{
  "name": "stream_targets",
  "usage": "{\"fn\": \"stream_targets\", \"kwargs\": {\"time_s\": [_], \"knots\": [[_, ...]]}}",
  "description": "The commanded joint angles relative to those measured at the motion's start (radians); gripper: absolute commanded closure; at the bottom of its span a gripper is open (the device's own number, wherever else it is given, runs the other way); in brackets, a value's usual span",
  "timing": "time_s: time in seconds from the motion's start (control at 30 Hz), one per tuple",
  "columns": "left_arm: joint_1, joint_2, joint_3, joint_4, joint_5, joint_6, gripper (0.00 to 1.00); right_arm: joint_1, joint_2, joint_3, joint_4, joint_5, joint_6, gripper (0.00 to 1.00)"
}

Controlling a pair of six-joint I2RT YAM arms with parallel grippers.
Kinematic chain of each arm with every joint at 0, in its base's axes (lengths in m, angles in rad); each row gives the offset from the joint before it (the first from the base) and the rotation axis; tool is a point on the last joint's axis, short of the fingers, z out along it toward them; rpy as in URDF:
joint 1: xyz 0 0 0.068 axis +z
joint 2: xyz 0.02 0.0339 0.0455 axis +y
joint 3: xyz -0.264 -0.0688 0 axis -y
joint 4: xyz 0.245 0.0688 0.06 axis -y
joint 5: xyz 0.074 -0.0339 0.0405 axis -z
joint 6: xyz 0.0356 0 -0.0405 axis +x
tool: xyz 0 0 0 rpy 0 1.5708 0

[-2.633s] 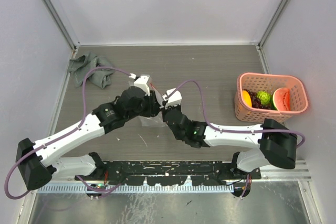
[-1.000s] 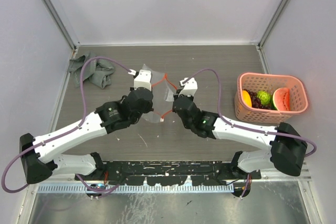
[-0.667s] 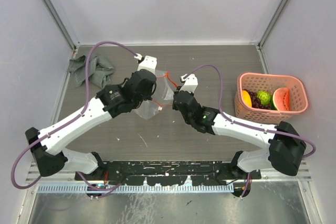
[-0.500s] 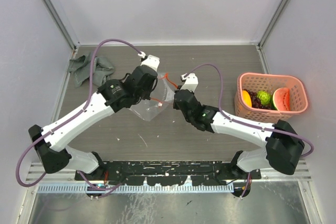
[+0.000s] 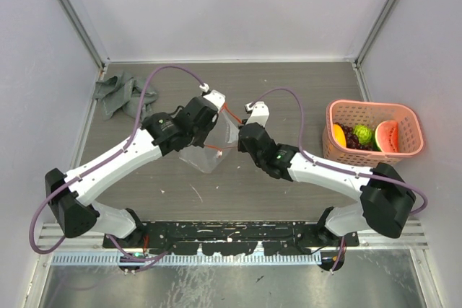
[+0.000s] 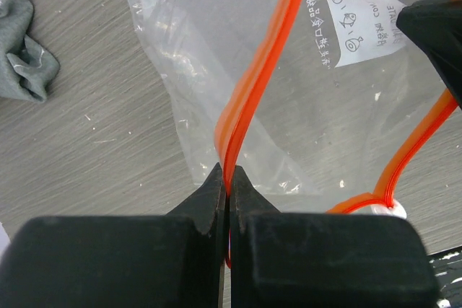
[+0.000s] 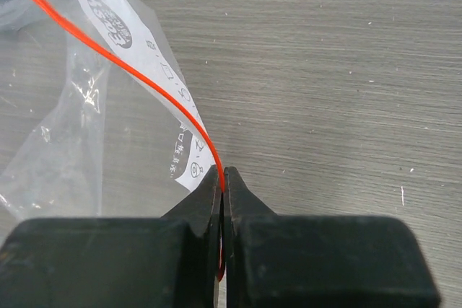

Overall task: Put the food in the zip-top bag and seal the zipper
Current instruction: Open the zipper of the food storage bag.

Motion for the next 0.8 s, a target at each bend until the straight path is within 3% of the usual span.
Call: {"fn": "stream_targets", "kwargs": {"time_s": [0.0, 0.27, 0.77], "knots": [[0.009, -0.045, -0.022, 0.072, 0.025, 0.024, 1.00, -0.005, 0.012, 0.013, 0.021, -0.049, -0.038, 0.93], [0.008, -0.018, -0.012, 0.053, 0.007, 0.019, 1.00, -0.005, -0.040, 0.041, 0.002, -0.147, -0.091, 0.71], [0.017, 0.023, 0.001, 0.032, -0.004, 0.005, 1.00, -0.016, -0.211, 0.112, -0.194, -0.281, -0.187, 0.32]]}}
